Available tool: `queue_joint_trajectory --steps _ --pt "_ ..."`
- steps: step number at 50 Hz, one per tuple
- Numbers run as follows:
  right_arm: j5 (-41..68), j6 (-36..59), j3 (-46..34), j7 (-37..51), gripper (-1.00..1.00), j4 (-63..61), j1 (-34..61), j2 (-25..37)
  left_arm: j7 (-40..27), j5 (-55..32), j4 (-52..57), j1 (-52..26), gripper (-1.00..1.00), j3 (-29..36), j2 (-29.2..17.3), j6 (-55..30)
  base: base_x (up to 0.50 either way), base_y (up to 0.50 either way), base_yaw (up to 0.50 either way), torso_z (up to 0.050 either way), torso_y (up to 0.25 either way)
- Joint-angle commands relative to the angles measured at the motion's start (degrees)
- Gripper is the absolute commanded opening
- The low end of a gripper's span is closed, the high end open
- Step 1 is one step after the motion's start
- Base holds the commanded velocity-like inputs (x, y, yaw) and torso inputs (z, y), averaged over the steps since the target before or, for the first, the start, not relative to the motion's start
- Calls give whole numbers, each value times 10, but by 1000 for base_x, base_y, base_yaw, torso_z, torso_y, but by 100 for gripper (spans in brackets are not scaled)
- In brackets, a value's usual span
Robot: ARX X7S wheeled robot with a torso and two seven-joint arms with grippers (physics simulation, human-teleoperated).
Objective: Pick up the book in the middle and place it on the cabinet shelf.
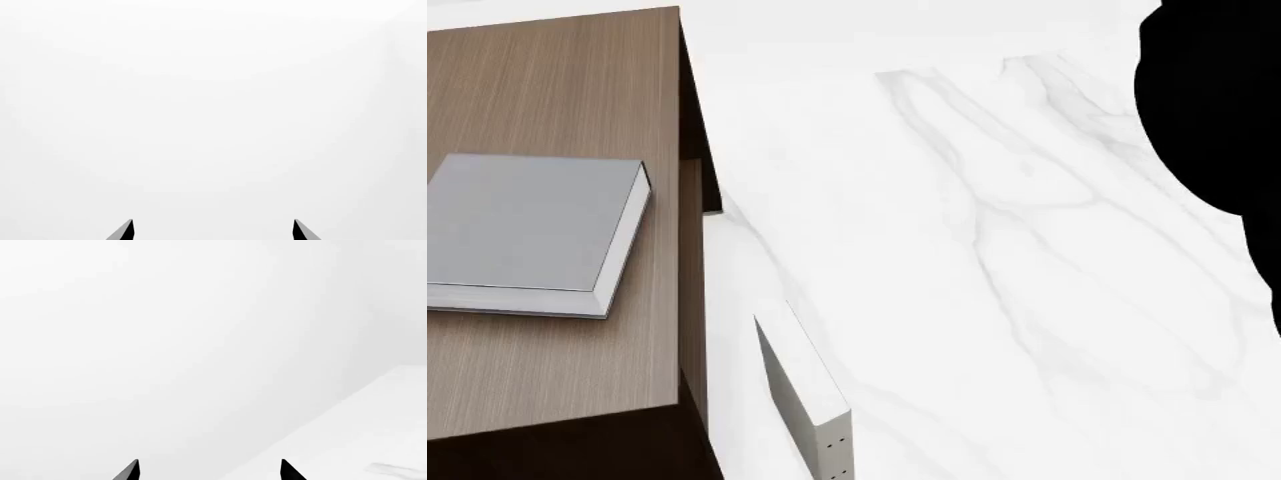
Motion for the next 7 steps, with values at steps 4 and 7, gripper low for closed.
queue_joint_trajectory --steps 4,7 --pt "-25 5 -9 3 100 3 2 10 33 17 -59 -34 100 10 27 5 0 0 0 0 0" --pt "-24 4 -7 7 100 -4 0 11 33 19 -64 -27 100 8 30 14 0 0 0 0 0"
